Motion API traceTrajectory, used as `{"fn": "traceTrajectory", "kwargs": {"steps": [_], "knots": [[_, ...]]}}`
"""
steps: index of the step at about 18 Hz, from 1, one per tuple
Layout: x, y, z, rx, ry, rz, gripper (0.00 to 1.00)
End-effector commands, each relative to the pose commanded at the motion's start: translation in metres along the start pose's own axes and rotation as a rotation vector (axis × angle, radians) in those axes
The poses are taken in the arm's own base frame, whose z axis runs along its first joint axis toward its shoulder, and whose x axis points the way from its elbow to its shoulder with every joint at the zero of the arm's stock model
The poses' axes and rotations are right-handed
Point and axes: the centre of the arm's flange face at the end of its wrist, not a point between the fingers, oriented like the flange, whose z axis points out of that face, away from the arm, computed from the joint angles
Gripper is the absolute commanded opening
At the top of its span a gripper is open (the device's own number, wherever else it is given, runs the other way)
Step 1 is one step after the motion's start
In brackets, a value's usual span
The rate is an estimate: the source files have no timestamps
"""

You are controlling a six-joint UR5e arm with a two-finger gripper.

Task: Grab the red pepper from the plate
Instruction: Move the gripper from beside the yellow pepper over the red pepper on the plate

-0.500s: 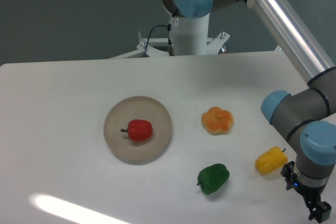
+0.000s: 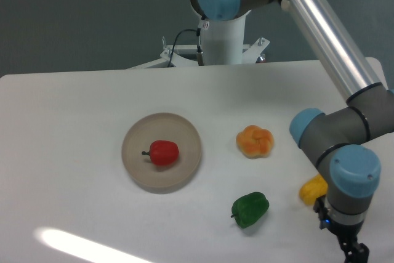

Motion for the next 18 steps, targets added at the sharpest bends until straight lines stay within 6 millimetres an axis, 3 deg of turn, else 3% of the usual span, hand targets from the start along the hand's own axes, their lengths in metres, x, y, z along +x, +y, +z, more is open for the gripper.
{"fn": "traceTrajectory", "kwargs": {"steps": [5, 7, 10, 12, 13, 15, 18], "knots": [[0.043, -0.008, -0.041, -0.011, 0.051, -0.107, 1.0], [0.067, -0.03, -0.067, -0.003, 0.062, -0.173, 1.0], [0.098, -0.056, -0.09, 0.001, 0.076, -0.186, 1.0], [0.127, -0.074, -0.098, 0.001, 0.101, -0.159, 1.0], [0.148, -0.093, -0.1, -0.003, 0.118, -0.127, 1.0], [0.18, -0.106, -0.098, -0.003, 0.149, -0.102, 1.0], [0.212, -0.131, -0.098, 0.0, 0.177, -0.05, 1.0]]}}
